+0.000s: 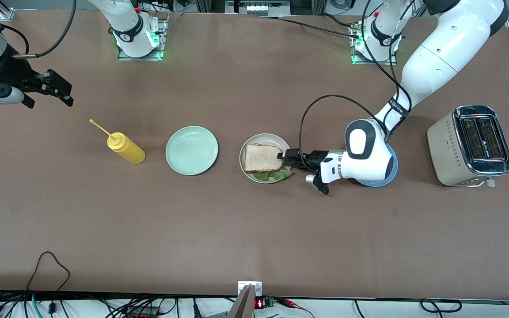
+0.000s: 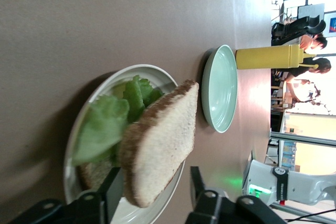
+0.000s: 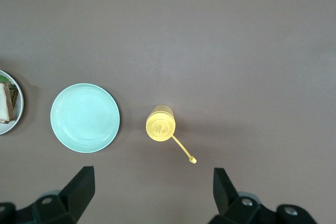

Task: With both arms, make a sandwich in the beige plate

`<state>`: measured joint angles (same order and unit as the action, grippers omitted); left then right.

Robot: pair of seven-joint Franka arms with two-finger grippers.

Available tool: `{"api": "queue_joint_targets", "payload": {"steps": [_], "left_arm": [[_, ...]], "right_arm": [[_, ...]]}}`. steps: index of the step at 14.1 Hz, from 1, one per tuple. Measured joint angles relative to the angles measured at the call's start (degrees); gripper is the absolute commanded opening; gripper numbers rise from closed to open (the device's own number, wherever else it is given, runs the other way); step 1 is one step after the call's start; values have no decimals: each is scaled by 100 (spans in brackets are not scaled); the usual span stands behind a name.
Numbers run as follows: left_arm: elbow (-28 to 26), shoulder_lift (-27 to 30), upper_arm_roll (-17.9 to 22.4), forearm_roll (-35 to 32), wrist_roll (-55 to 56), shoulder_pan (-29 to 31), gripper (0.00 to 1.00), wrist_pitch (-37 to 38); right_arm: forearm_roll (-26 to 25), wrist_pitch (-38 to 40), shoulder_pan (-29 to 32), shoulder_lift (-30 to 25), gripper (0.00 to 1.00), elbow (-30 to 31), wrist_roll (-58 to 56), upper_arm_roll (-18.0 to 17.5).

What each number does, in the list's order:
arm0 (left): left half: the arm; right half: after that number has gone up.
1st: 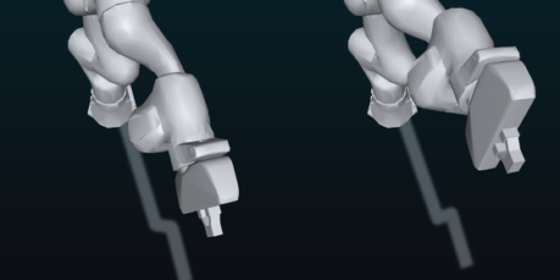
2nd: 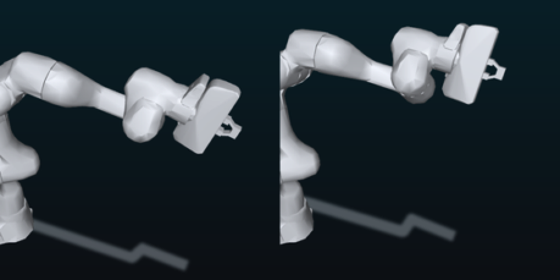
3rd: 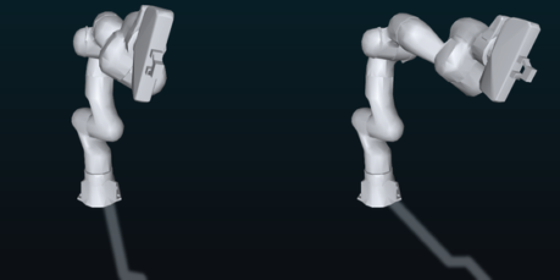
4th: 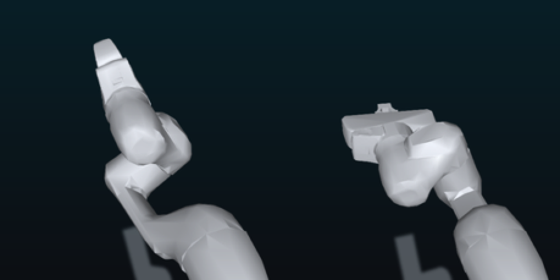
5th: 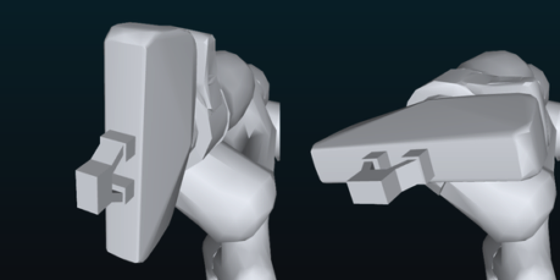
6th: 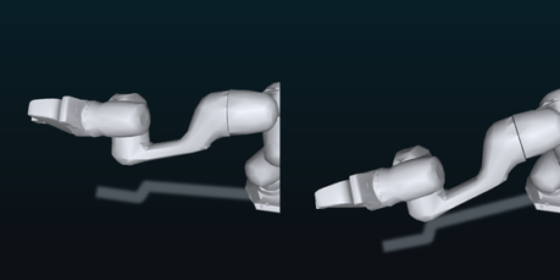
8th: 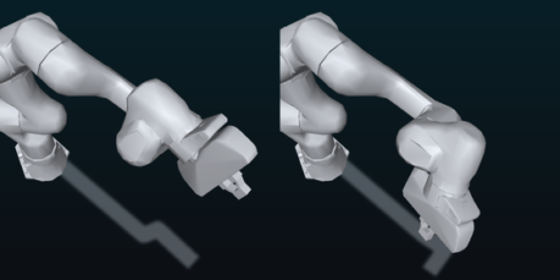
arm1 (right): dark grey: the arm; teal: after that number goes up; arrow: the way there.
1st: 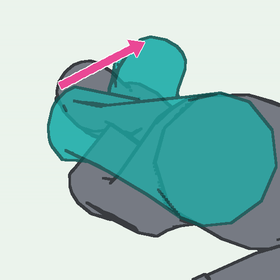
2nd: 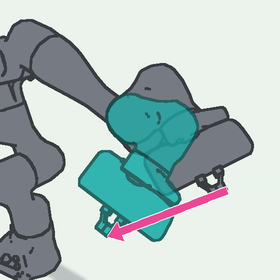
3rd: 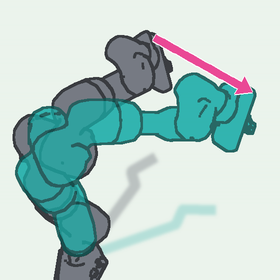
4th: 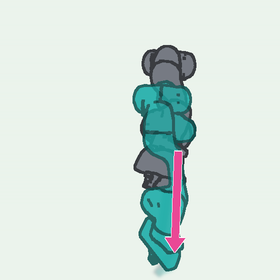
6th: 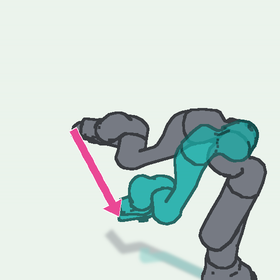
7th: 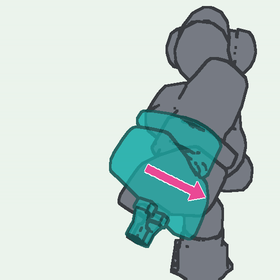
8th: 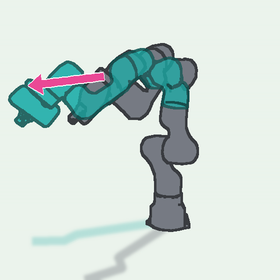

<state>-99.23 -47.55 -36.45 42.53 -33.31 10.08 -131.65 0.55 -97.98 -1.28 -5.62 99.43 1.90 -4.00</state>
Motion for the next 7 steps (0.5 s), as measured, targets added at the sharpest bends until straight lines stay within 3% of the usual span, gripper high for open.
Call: {"api": "queue_joint_targets", "payload": {"steps": [7], "left_arm": [[312, 1049, 68, -2117, 368, 579, 100, 1687]], "right_arm": [[0, 1, -5, -2, 100, 0, 0, -5]]}}
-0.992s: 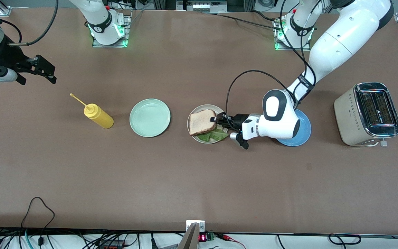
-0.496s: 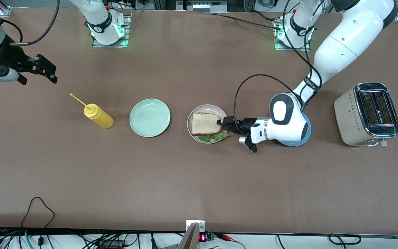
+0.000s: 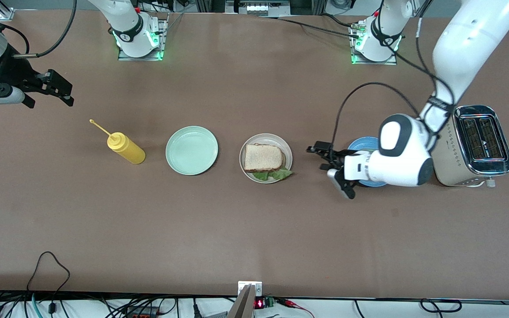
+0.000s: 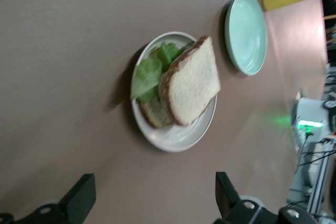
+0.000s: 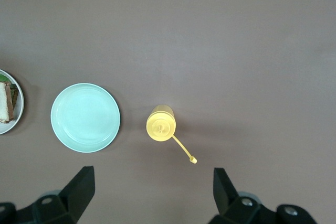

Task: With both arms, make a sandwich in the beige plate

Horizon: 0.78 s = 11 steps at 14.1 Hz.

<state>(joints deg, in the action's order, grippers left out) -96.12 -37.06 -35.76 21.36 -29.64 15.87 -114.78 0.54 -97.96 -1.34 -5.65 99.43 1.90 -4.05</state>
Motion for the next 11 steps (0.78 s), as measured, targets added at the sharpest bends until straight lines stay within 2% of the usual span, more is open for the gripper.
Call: {"api": "queue_joint_targets", "payload": {"steps": [5, 11], "left_arm": [[446, 592, -1, -1628, 884, 43, 100, 1188], [1677, 901, -22, -2748, 1564, 16, 100, 3166]], "right_arm": [[-1, 1, -1, 0, 100, 0, 0, 0], [-2, 2, -1, -6, 100, 0, 0, -1]]}}
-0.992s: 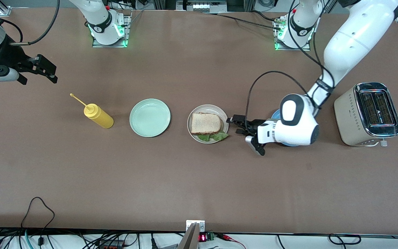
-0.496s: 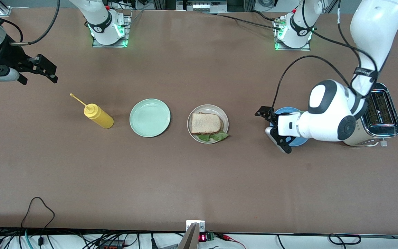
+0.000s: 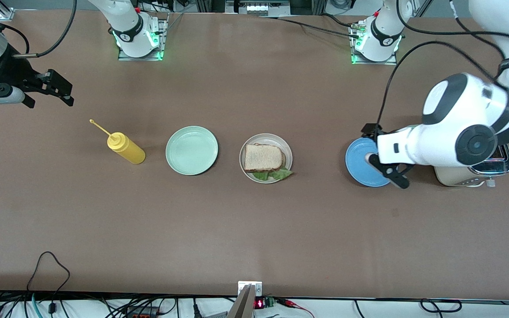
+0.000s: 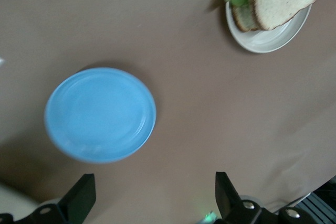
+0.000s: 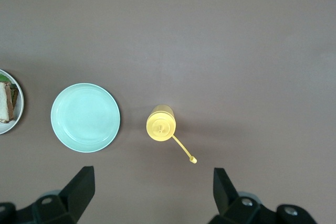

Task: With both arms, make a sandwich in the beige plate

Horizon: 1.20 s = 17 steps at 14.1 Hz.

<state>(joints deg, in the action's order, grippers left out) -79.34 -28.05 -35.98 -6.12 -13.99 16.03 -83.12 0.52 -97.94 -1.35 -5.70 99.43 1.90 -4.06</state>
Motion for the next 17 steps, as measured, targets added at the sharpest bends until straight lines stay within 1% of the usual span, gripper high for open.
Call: {"api": "queue_joint_targets", "payload": {"steps": [4, 6, 7, 8, 9, 11, 12, 13, 14, 15, 17], "left_arm": [[984, 12, 0, -539, 122, -8, 100, 1155], [1449, 22, 16, -670, 140, -1, 100, 1545], [1594, 31, 54, -701, 159, 1, 100, 1617], [1703, 66, 200, -709, 193, -42, 100, 1627], [1757, 153, 506, -703, 245, -188, 100, 1634], [1745, 408, 1403, -485, 525, -724, 100, 1606], [1634, 578, 1818, -250, 720, -960, 100, 1442], [1354, 815, 2207, -3, 901, -1142, 100, 1086], [920, 1106, 2542, 241, 1029, -1253, 100, 600], [375, 1440, 2784, 433, 1105, -1289, 100, 88], [-742, 2143, 3025, 591, 1151, -1295, 100, -713]], "right_arm": [[-2, 0, 0, -10, 100, 0, 0, 0], [-2, 0, 0, -10, 100, 0, 0, 0], [-3, 0, 1, -11, 100, 0, 0, 1], [-4, 0, 1, -11, 100, 0, 0, 2], [-4, -2, 1, -12, 100, -1, 0, 2], [-5, -7, 2, -13, 100, -4, 0, 3], [-5, -7, 2, -14, 100, -7, 0, 4], [-6, -5, 3, -14, 100, -8, 0, 4], [-6, -4, 2, -14, 100, -9, 0, 4], [-6, -4, 3, -15, 100, -11, 0, 5], [-7, -4, 3, -19, 100, -34, 0, 5]]}}
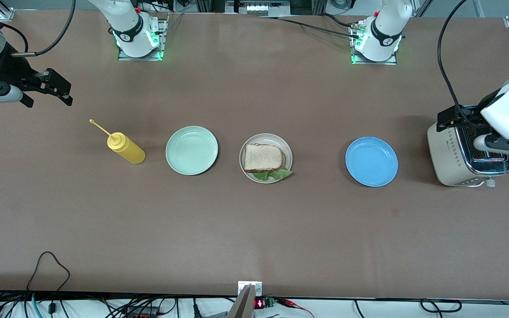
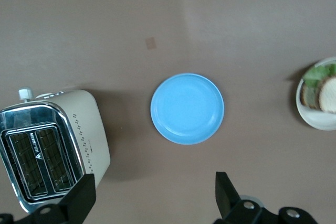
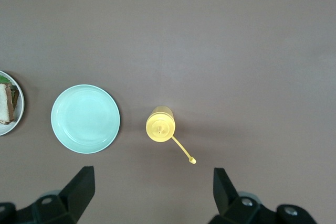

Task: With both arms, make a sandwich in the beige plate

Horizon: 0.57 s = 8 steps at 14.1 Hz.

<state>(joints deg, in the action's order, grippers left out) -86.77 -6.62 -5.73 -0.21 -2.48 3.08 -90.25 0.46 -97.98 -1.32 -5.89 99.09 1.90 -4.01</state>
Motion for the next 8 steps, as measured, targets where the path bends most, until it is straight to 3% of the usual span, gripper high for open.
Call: {"api": "queue_joint_targets", "payload": {"steps": [3, 8], "left_arm": [[-958, 822, 161, -1, 311, -229, 100, -362], [-1158, 1107, 258, -247, 330, -380, 100, -167]], "right_arm": [[-2, -1, 0, -6, 100, -66, 0, 2], [-4, -1, 0, -6, 100, -117, -1, 1]]}}
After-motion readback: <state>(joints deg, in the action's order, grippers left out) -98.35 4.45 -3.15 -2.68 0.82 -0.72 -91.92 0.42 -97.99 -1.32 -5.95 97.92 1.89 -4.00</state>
